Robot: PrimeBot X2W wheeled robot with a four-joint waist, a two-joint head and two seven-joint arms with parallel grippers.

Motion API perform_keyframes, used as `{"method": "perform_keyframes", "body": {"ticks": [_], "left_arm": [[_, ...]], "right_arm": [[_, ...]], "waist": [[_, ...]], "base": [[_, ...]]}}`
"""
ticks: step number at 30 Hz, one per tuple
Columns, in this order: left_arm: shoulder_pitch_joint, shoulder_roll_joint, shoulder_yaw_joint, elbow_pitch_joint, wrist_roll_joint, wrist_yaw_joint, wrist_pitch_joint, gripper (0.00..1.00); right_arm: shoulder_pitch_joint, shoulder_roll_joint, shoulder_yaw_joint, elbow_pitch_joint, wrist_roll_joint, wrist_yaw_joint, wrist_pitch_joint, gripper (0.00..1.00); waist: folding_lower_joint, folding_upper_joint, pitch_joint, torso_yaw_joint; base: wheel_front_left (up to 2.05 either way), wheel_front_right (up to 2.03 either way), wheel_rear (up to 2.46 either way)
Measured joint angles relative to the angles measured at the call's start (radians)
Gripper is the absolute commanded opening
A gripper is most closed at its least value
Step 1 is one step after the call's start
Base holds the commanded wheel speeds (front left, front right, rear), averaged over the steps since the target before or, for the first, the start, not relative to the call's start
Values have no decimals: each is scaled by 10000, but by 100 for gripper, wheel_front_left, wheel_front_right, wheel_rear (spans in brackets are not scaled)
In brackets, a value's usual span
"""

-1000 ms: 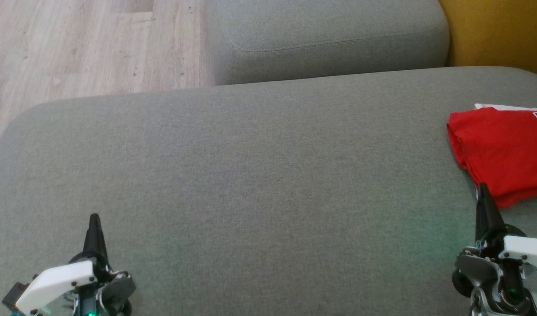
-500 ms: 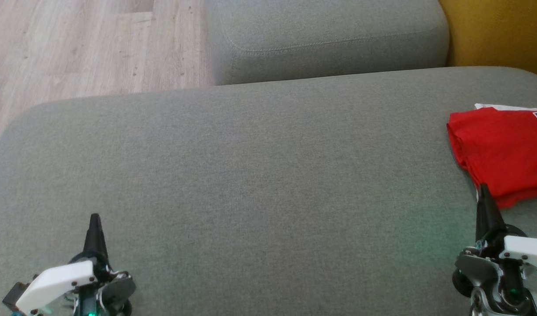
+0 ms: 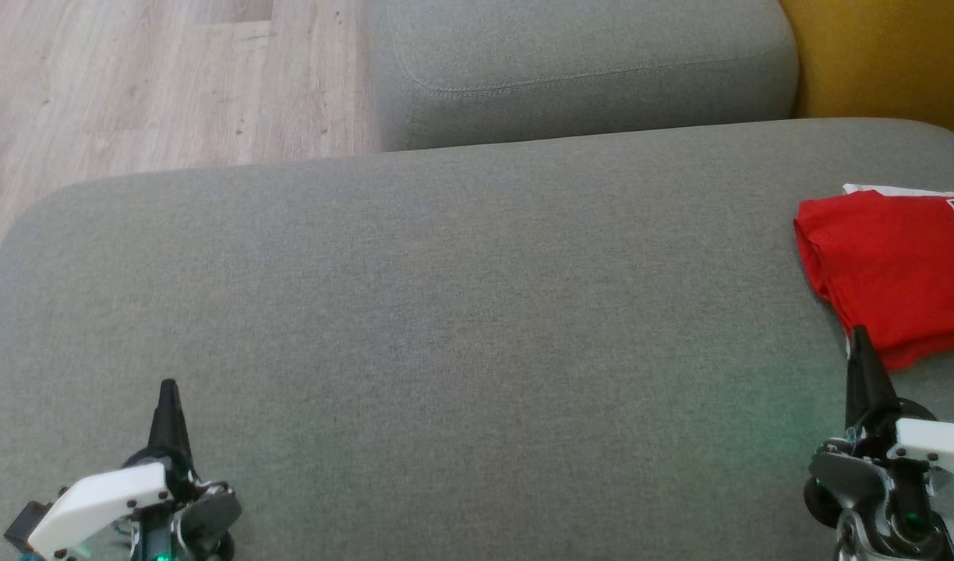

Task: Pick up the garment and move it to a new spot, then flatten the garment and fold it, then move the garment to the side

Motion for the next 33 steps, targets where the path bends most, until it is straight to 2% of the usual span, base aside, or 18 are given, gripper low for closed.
{"method": "perform_keyframes", "body": {"ticks": [33], "left_arm": [[0,-17,21,0,4,-2,33,0]], "right_arm": [[0,0,-17,0,0,0,2,0]], "waist": [[0,0,0,0]], "base": [[0,0,0]]}}
